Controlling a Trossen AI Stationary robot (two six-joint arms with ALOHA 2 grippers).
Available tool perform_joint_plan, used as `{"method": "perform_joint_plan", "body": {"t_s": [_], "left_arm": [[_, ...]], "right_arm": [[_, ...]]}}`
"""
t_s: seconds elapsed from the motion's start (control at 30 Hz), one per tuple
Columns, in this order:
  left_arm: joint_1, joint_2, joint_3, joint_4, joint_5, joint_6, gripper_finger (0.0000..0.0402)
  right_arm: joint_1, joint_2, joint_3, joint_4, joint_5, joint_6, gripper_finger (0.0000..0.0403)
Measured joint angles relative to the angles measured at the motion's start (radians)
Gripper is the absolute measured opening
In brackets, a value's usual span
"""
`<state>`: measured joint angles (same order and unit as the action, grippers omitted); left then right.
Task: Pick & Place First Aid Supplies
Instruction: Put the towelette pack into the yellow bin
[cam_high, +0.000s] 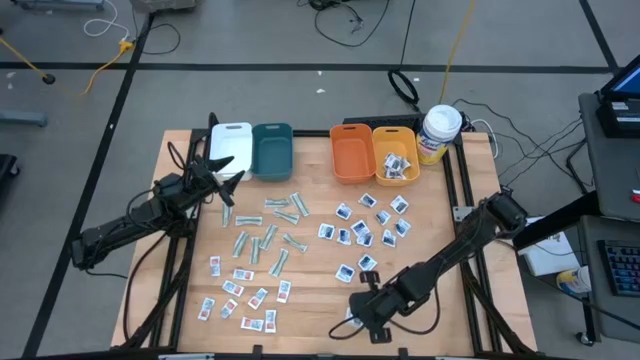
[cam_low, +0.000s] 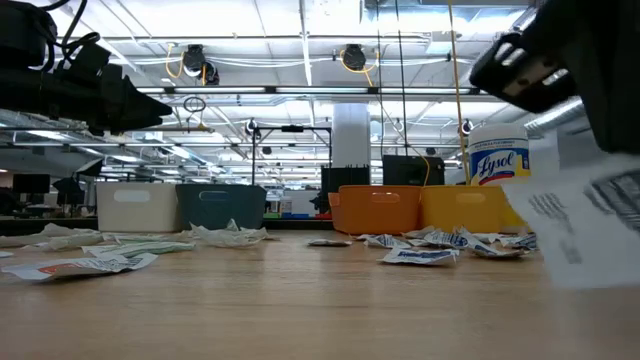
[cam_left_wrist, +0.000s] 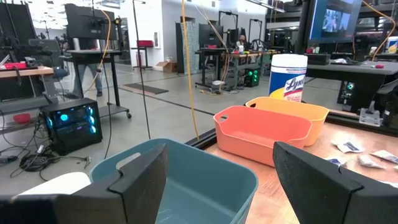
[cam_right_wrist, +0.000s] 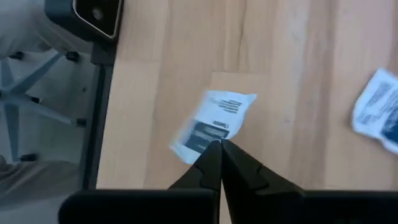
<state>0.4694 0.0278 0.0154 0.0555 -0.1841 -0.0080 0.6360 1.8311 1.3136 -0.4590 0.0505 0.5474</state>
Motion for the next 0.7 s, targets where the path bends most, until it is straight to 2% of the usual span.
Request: {"method": "perform_joint_plan", "body": {"t_s": [0.37,0.7], "left_arm": [[0.000,0.000,0.000,0.000,0.000,0.000,0.0296],[0.000,0.000,0.000,0.000,0.000,0.000,0.0296]], "right_arm": [[-0.072,-0.127,0.000,-0.091,0.006,-0.102,0.0000],[-0.111,-0.138,0.000,-0.107,0.001,-0.167,0.0000]]}}
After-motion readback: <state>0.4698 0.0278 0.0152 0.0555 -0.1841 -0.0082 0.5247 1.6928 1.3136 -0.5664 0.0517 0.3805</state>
